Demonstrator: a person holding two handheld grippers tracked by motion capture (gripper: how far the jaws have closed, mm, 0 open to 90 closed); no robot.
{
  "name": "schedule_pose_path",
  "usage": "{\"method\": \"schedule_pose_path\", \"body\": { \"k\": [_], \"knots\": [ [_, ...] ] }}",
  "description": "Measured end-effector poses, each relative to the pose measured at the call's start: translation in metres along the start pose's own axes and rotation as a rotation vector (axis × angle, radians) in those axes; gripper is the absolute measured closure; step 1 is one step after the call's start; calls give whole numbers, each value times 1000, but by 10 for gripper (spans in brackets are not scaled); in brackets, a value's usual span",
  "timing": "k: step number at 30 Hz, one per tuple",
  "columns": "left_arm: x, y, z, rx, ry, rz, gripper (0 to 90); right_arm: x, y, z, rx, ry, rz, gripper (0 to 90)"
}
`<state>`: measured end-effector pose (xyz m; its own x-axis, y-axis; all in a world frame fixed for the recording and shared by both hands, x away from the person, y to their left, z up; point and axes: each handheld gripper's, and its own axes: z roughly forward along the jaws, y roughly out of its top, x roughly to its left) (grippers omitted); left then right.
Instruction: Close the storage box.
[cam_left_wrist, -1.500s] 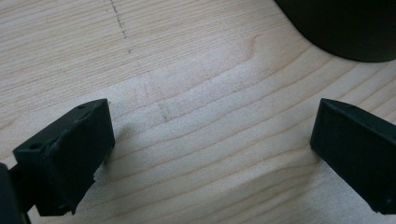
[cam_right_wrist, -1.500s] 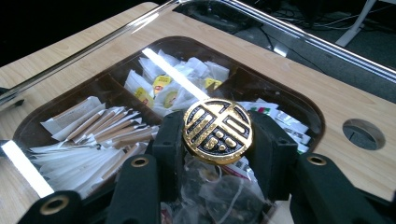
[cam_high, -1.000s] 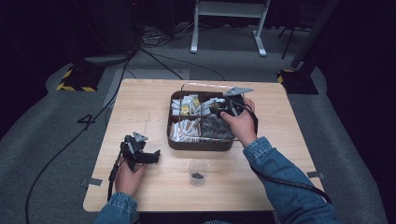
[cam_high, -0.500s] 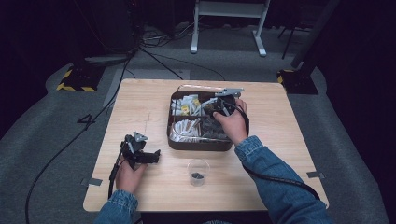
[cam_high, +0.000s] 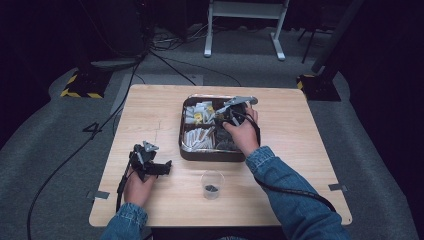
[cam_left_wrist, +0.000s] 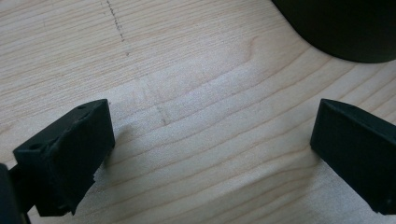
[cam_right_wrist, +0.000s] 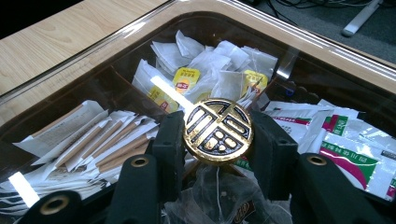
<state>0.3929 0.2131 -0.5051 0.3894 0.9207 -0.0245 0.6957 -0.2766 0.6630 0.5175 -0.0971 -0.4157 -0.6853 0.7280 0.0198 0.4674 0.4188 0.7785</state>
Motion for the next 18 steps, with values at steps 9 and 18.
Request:
{"method": "schedule_pose_path", "body": {
  "k": [9, 18],
  "knots": [
    [0, 0, 0, 0, 1, -1, 1, 3, -3, 10, 27, -12, -12, 588],
    [0, 0, 0, 0, 1, -1, 1, 5, -3, 19, 43, -20, -23, 588]
  ]
}}
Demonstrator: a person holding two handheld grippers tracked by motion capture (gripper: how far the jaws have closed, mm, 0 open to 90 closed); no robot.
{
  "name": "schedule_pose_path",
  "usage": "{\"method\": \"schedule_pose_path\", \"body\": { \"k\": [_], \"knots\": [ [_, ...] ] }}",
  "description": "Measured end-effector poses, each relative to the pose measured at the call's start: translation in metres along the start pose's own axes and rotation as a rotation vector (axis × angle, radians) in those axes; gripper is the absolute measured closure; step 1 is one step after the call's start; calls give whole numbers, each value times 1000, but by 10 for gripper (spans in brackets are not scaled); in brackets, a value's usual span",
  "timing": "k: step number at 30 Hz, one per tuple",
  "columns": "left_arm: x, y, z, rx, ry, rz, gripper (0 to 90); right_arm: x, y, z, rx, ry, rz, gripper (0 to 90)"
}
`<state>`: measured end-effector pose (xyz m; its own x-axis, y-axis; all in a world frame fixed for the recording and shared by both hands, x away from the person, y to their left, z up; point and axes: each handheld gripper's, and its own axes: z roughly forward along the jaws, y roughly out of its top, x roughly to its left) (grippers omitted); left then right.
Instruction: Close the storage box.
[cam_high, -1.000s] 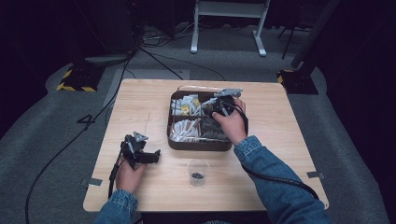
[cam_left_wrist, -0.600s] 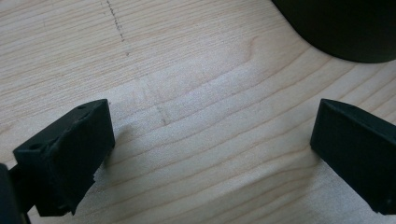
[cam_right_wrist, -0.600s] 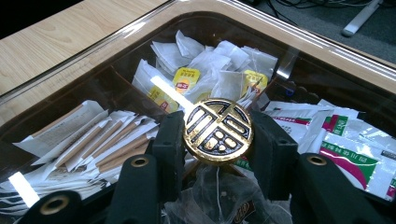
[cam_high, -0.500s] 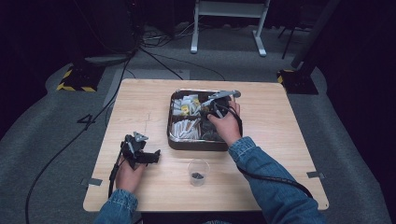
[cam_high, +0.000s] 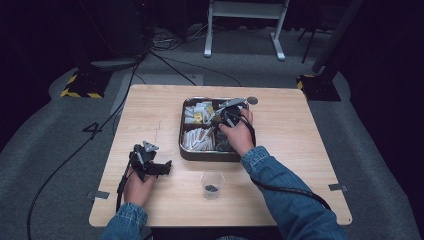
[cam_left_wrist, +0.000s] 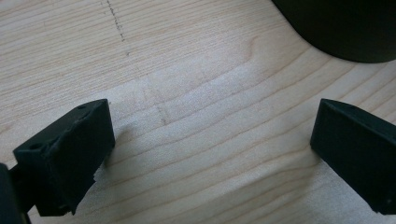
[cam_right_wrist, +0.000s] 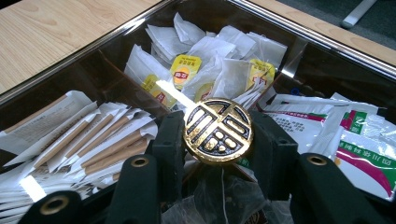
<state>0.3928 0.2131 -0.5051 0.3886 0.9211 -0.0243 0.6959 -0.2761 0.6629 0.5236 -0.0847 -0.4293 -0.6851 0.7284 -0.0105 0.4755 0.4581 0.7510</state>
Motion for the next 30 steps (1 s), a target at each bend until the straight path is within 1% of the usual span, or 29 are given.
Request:
{"method": "schedule_pose_path", "body": {
  "k": [3, 5, 13, 17, 19, 27, 30],
  "knots": [
    [0, 0, 0, 0, 0, 0, 1, 0, 0, 3, 4, 1, -1, 588],
    [0, 0, 0, 0, 0, -1, 1, 1, 0, 4, 9, 4, 7, 588],
    [0, 0, 0, 0, 0, 0, 1, 1, -1, 7, 9, 5, 3, 588],
    [0, 0, 0, 0, 0, 0, 1, -2, -1, 9, 2, 5, -12, 587],
    [0, 0, 0, 0, 0, 0, 1, -2, -1, 10, 7, 5, -7, 587],
    [0, 0, 0, 0, 0, 0, 1, -1, -2, 9, 8, 8, -9, 587],
    [0, 0, 0, 0, 0, 0, 1, -2, -3, 10, 5, 16, -9, 586]
  ]
}}
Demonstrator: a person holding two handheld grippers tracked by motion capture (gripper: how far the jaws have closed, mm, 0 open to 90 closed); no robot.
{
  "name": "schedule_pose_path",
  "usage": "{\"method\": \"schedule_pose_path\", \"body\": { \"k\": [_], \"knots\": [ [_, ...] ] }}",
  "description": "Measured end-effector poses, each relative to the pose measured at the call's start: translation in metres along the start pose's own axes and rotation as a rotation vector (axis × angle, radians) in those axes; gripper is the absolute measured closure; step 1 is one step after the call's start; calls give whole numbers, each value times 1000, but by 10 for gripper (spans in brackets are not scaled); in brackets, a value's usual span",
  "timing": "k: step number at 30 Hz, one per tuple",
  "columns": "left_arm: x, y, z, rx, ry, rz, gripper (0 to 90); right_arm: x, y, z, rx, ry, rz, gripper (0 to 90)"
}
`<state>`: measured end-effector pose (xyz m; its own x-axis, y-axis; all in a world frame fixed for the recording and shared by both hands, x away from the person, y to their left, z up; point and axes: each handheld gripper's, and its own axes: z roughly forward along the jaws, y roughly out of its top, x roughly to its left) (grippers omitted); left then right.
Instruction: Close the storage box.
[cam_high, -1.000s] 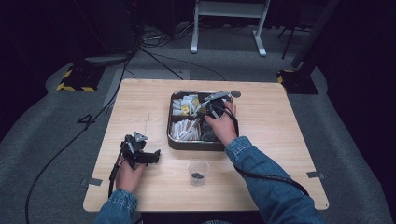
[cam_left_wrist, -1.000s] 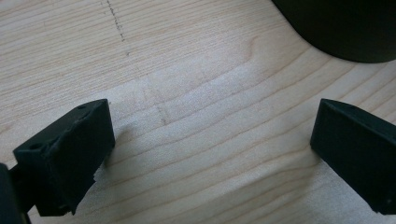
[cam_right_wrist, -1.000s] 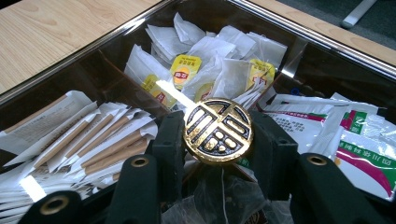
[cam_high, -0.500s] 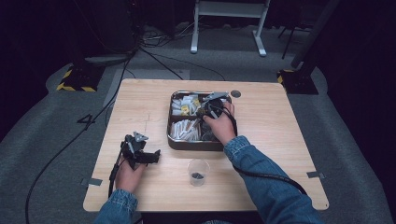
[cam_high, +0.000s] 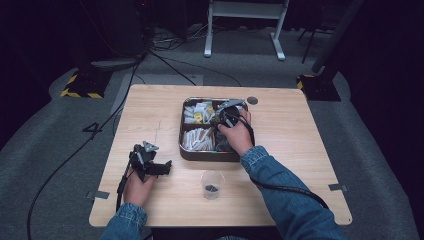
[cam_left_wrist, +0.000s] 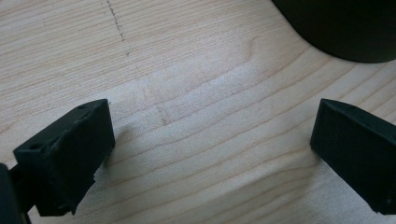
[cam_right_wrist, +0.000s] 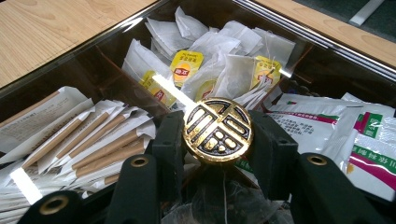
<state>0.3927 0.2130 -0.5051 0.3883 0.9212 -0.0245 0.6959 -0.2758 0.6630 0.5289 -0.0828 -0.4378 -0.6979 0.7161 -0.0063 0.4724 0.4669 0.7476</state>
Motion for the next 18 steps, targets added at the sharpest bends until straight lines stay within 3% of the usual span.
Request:
{"method": "schedule_pose_path", "body": {
  "k": [8, 18],
  "knots": [
    [0, 0, 0, 0, 1, 0, 1, -1, -1, 0, -7, 11, 16, 580],
    [0, 0, 0, 0, 0, 0, 1, -4, 3, -13, -78, 31, 43, 468]
  ]
}}
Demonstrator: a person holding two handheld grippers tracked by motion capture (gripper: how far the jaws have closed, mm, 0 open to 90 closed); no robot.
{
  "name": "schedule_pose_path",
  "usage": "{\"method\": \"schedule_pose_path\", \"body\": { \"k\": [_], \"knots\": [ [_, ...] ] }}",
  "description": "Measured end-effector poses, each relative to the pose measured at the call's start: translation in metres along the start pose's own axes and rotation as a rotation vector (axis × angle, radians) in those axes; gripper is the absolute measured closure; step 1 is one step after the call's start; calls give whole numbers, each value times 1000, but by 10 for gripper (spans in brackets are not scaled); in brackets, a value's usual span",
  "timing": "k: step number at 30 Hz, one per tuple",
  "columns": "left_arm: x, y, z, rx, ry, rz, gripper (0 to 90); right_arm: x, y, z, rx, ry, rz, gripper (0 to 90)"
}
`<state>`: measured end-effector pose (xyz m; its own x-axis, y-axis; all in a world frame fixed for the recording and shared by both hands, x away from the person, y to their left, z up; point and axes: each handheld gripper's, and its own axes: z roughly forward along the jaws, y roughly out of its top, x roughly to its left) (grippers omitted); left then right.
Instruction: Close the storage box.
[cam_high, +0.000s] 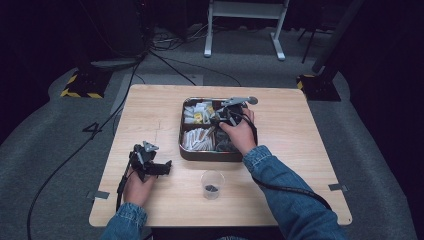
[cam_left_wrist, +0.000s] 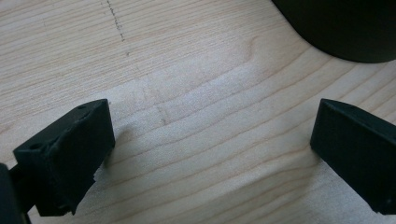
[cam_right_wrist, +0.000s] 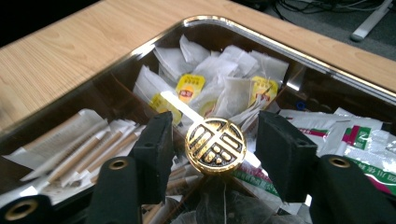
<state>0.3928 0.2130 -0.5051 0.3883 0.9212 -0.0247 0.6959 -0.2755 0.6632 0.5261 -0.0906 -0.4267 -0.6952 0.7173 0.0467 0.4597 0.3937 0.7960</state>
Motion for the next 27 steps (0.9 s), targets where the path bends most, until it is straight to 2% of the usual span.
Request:
{"method": "schedule_pose_path", "body": {
  "k": [7, 17, 22, 27],
  "knots": [
    [0, 0, 0, 2, 0, 0, 2, -3, 5, -15, -54, 5, 14, 444],
    [1, 0, 0, 2, -9, 8, 0, -4, 7, -47, -129, 25, 20, 432],
    [2, 0, 0, 2, -15, 18, 0, -9, 6, -66, -155, 10, 6, 430],
    [2, 0, -1, 3, -16, 18, 0, -18, 3, -85, -159, -6, 3, 422]
  ]
}}
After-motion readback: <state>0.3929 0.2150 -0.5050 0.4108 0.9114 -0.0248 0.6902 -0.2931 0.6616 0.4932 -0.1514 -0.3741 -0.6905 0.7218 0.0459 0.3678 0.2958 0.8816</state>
